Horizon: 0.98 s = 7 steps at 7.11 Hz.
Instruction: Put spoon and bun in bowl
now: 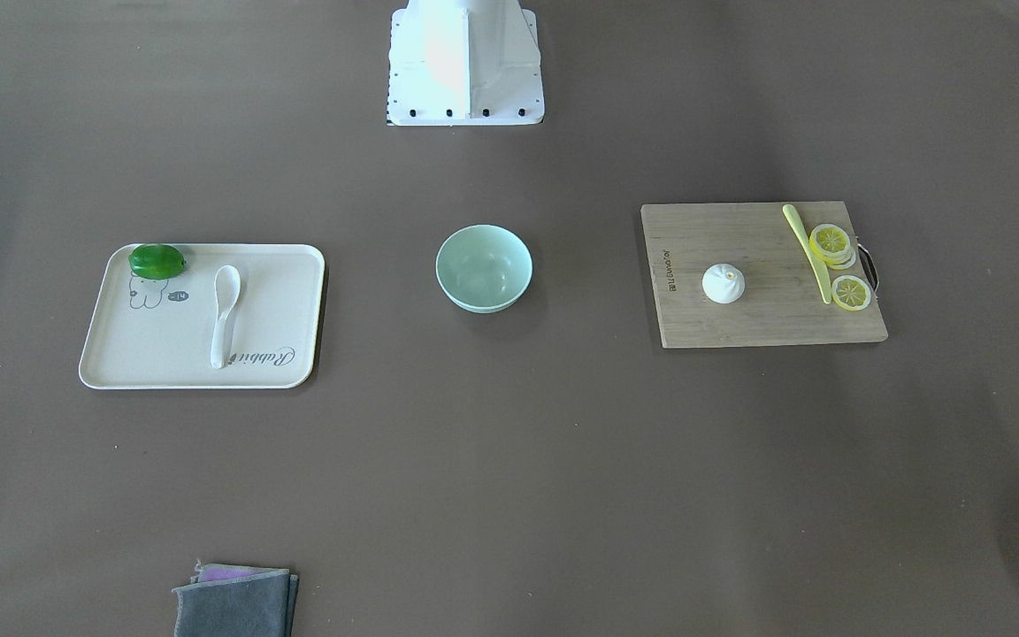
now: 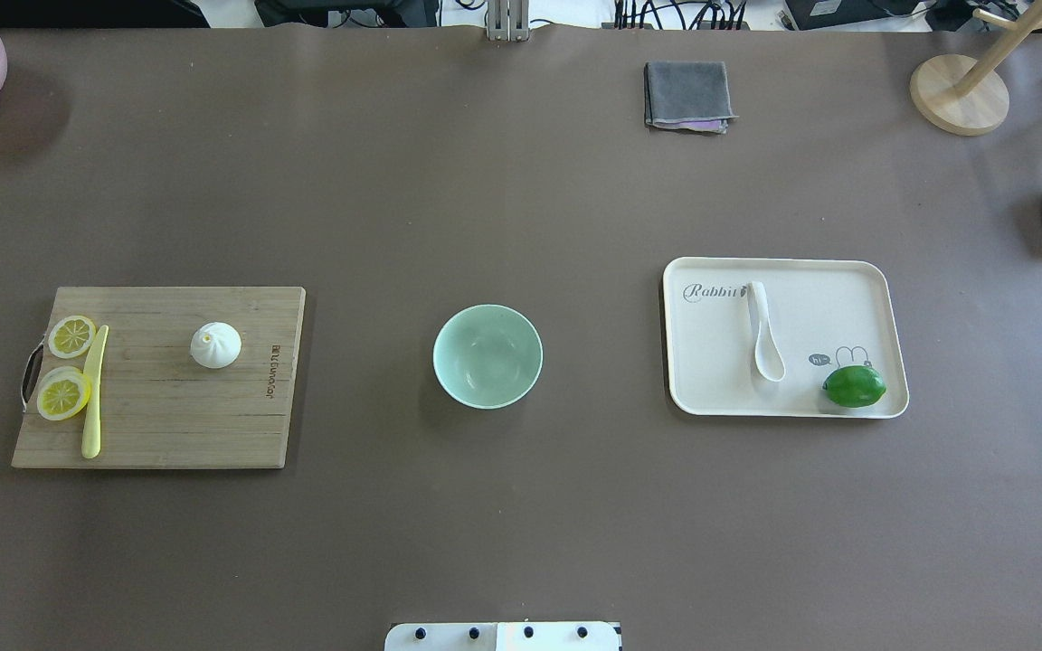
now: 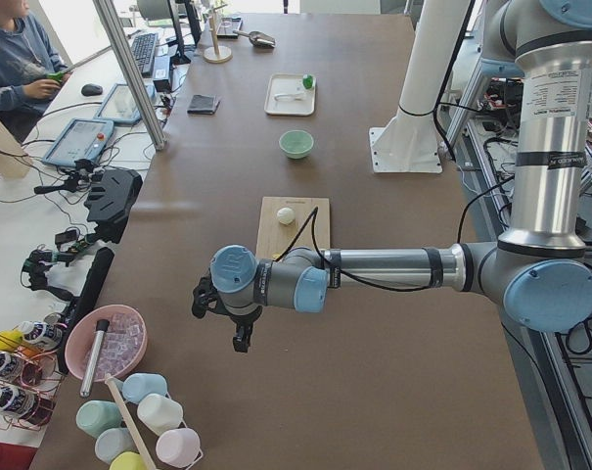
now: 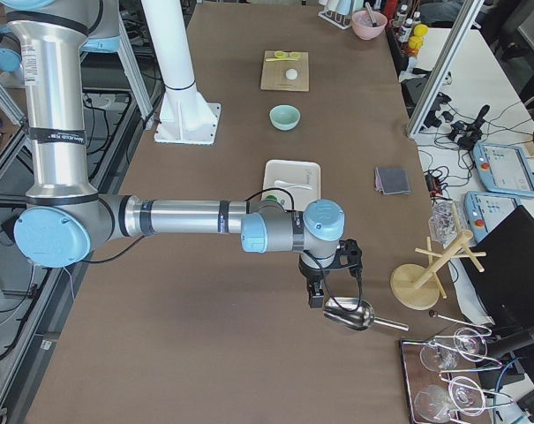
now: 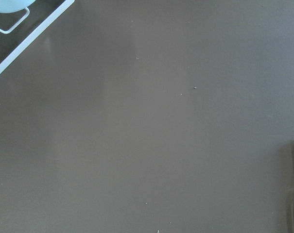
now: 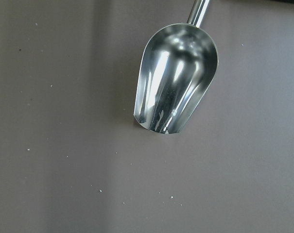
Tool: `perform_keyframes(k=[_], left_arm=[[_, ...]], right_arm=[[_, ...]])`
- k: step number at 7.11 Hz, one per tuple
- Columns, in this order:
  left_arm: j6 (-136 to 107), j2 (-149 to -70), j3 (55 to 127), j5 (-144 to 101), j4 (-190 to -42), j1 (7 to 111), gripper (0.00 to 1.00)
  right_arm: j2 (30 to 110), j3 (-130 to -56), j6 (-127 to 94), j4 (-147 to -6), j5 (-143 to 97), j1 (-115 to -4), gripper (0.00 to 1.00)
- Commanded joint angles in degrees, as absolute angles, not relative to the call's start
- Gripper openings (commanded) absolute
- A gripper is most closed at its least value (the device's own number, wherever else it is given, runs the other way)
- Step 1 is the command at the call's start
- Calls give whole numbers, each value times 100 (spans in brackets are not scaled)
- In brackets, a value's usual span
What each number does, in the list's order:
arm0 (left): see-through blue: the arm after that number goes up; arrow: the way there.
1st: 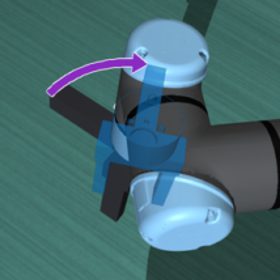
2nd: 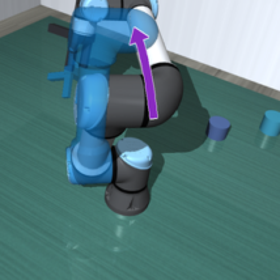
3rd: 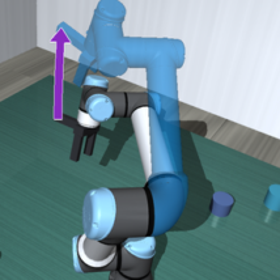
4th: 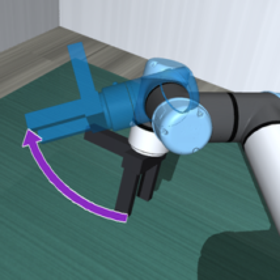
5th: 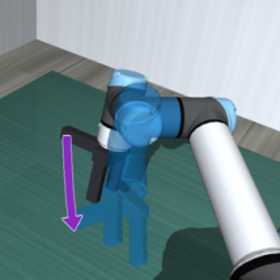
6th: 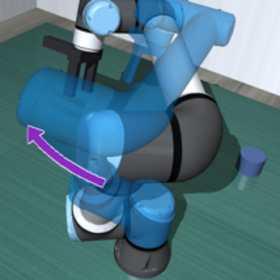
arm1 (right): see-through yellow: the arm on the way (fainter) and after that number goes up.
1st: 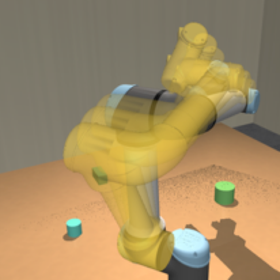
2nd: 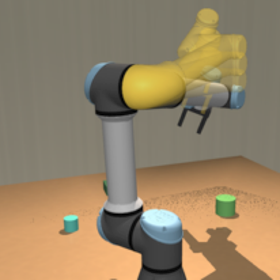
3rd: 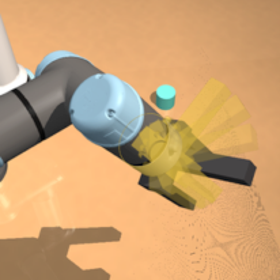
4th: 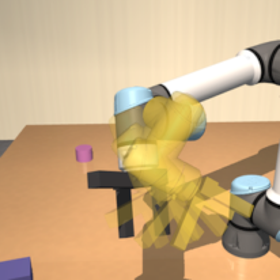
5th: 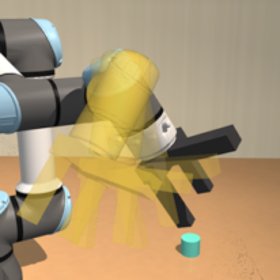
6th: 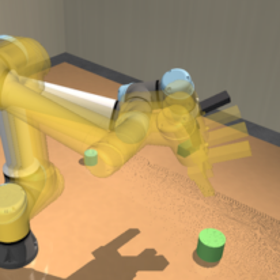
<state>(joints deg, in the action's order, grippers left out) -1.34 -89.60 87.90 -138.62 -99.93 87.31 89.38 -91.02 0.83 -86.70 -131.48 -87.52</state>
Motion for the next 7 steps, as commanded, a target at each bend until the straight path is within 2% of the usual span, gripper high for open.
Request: perform_keyframes(k=[1, 7], left_arm=[[-141, -8912, 8946, -13869, -10002, 8684, 98], [-220, -8886, 8982, -13886, -10037, 8675, 98]], right_arm=[[8956, -9097, 88, -8666, -13148, -8745, 100], [8965, -9089, 52, -8448, -13166, -8649, 100]])
